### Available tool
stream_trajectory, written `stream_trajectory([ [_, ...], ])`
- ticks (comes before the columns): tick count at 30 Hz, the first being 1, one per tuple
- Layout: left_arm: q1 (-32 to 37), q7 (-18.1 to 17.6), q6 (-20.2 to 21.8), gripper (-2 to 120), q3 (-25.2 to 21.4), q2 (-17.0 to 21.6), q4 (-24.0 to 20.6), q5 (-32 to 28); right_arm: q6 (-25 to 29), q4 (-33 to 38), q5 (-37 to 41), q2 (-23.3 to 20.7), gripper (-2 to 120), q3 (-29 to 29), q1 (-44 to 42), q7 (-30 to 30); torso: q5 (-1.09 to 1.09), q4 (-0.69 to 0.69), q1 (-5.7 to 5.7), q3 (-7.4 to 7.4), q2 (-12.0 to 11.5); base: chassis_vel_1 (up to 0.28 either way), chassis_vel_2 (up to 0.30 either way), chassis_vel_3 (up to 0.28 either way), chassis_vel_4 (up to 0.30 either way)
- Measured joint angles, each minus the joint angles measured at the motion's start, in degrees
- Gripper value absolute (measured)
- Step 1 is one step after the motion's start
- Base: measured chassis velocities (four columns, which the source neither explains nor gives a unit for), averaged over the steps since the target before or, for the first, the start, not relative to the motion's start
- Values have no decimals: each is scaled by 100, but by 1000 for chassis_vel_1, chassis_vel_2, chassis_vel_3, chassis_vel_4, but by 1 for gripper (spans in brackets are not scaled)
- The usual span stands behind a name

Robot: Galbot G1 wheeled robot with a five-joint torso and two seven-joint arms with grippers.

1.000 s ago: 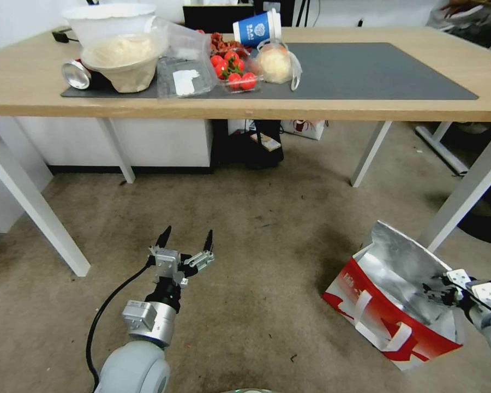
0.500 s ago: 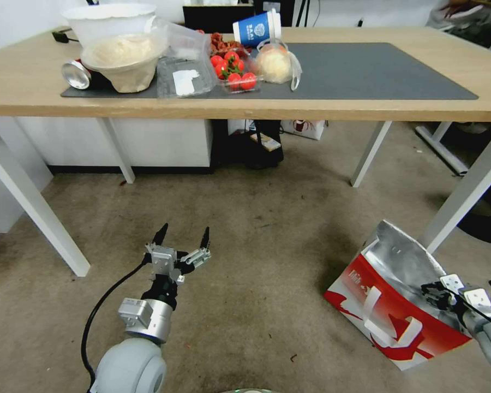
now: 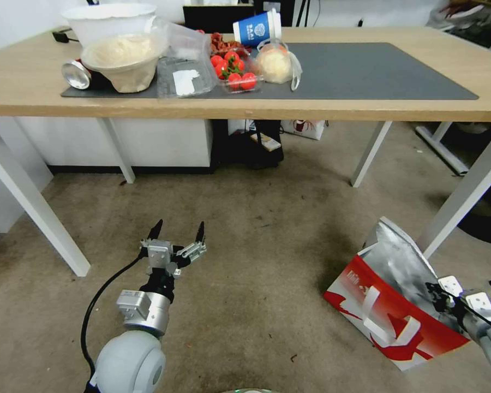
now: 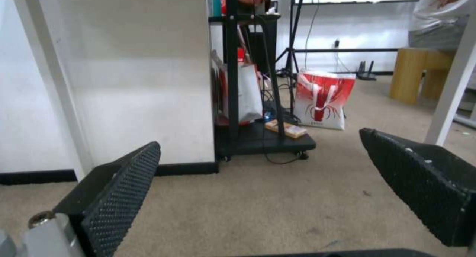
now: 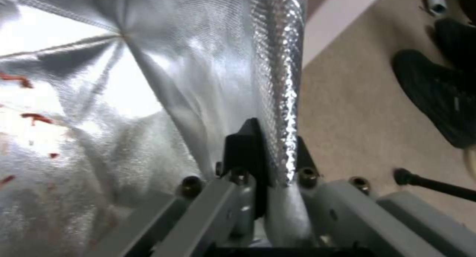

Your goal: Pick up the food delivery bag from the floor and place it on the table.

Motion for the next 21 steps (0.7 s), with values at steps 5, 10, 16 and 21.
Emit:
stream_trajectory([
  [5, -36, 4, 99, 100, -58, 1, -37, -3, 126, 233, 355, -105, 0, 43, -164, -279, 0, 0, 0, 0, 0, 0, 0, 0, 0],
  [10, 12, 8, 182, 100, -159, 5, -120, 16, 166, 591, 1022, -337, 0, 77, -413, -644, 0, 0, 0, 0, 0, 0, 0, 0, 0],
  [16, 181, 6, 215, 100, -371, -10, -260, 68, -42, 1047, 1868, -686, 0, 117, -671, -896, 0, 0, 0, 0, 1, 0, 0, 0, 0],
  [21, 506, -2, 226, 100, -697, -124, -534, 197, -280, 1543, 2881, -1255, 0, 92, -849, -1251, 0, 2, 0, 0, 0, 0, 0, 0, 0],
])
